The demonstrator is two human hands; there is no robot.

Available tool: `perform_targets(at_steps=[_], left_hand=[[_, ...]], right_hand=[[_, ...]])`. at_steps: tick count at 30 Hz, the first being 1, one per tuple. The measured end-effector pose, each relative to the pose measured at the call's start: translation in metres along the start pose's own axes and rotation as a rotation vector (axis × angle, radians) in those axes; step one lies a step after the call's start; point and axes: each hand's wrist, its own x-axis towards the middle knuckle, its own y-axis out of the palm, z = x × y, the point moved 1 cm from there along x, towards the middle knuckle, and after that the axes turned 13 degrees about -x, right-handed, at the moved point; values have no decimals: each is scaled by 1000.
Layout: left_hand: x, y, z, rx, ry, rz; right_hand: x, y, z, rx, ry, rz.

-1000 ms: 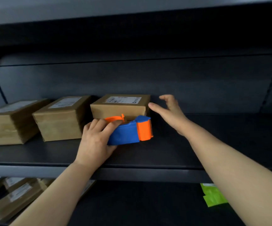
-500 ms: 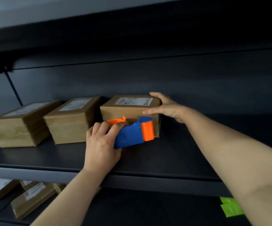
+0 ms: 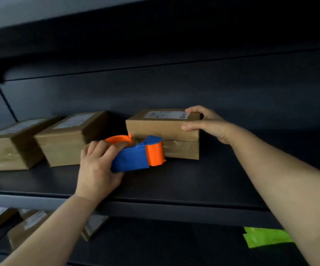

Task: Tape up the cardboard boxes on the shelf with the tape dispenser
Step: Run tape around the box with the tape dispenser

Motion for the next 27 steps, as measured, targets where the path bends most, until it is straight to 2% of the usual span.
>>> perform_targets(at_steps=[15, 18, 20, 23, 25, 27], left_hand=[[52, 31, -95, -19, 217, 165], [54, 40, -105, -28, 189, 213], [50, 46, -111, -47, 193, 227], [42, 53, -112, -71, 251, 257], [38, 54, -110, -87, 268, 252], [37, 54, -108, -116, 253, 234]], right_hand=[[-99, -111, -65, -92, 86, -69], [-106, -125, -65, -204, 131, -23], [-113, -139, -55, -319, 151, 75], [-122, -152, -28, -651, 221, 176], [-119, -147, -3, -831, 196, 88], [-102, -131, 25, -832, 49, -37]])
